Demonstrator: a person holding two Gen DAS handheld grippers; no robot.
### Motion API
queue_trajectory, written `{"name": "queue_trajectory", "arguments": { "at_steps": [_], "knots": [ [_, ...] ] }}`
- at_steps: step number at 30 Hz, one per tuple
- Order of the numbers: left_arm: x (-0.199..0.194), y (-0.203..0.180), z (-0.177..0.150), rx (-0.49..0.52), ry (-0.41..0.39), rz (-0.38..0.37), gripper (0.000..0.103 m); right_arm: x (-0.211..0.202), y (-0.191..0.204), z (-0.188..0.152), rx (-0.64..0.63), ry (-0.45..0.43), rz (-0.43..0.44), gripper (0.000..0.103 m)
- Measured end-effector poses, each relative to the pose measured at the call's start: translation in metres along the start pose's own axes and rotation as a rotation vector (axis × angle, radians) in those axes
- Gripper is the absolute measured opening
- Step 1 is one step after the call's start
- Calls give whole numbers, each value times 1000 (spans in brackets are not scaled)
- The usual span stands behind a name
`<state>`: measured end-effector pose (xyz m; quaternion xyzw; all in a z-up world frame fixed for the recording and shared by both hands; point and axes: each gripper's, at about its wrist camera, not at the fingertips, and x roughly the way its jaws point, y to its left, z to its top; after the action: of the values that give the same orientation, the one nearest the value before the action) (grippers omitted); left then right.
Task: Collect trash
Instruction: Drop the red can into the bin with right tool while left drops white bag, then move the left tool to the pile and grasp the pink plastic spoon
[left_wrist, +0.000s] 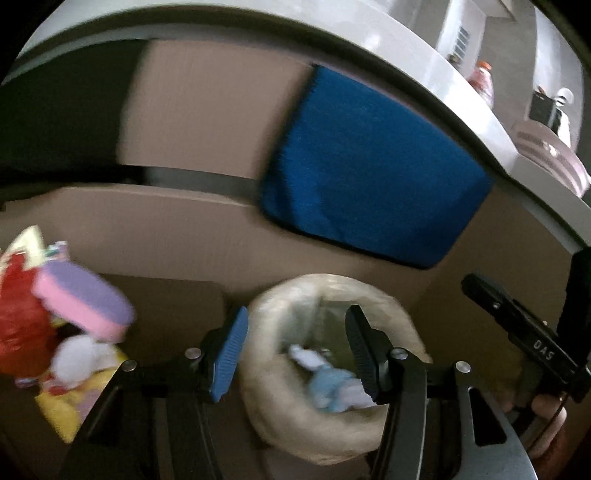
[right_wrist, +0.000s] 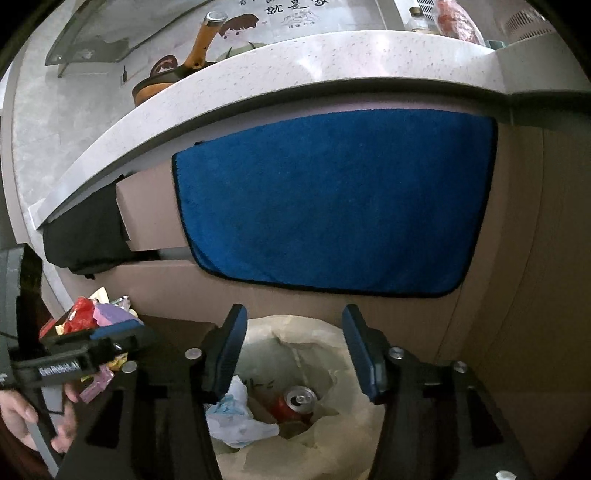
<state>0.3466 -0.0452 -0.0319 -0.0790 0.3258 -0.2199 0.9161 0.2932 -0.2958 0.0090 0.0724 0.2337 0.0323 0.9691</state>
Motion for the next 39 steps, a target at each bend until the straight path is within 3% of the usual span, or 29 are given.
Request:
{"name": "queue_trajectory", "arguments": {
  "at_steps": [6,16,21,25,29,34,39],
  "knots": [
    [-48,54,-16,-28,-49,154,55,9,21,-15,18,34,59,54],
    [-108,158,-37,-184,-52,303,55,27,95,-24,-44,83,169,57],
    [-106,163,-56,-144,5,197,55,43,129,-35,-70,123,218,57],
    [-86,137,-66,-27,60,89,55,52,143,-44,-85,156,226,57],
    [-63,122,-67,61,75,108,55,55,142,-47,-74,172,220,57],
    [-34,132,-62,-1,124,82,53,52,130,-45,-49,173,194,57],
    [-14,127,-68,44,179,119,32,55,126,-47,-38,189,178,57]
  ]
}}
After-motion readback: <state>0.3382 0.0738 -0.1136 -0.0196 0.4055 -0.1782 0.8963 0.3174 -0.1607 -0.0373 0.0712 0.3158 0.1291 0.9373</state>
